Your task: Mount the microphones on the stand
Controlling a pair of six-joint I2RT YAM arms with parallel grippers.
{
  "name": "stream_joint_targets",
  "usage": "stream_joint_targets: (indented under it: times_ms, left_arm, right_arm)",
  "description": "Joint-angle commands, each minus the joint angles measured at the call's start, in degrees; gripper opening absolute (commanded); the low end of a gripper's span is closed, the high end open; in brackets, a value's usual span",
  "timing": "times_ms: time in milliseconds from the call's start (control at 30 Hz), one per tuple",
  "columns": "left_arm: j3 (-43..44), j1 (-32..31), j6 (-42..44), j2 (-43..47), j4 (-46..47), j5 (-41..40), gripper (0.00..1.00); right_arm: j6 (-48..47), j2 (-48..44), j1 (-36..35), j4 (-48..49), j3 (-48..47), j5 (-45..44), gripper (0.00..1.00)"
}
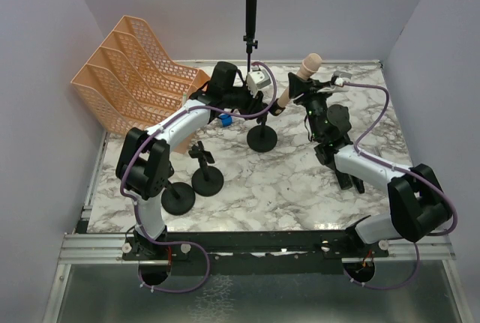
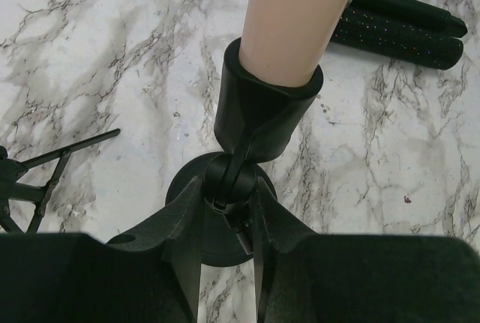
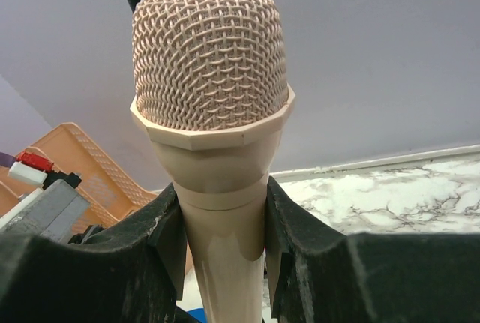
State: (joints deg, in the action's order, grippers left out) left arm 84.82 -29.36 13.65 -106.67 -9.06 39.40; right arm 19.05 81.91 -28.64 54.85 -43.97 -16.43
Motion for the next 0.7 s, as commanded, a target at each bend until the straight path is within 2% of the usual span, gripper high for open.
stream_joint_targets:
  times_ms: [0, 500, 667]
  left_arm:
    - [-1.8, -0.6, -0.7, -1.0, 1.9, -3.2, 0.0]
    - [-2.6, -0.7, -1.2, -1.1, 2.6, -2.9, 0.0]
    - [-2.6, -0.8, -1.5, -1.3, 2.9, -2.7, 0.0]
  right_arm:
    - [4.5, 6.1, -2.1, -13.4, 5.5, 10.7, 0.0]
    - [3.0, 15.8, -5.5, -2.0, 10.0, 10.6, 0.01]
    - [2.0, 19.2, -7.2, -0.9, 10.1, 8.7, 0.0]
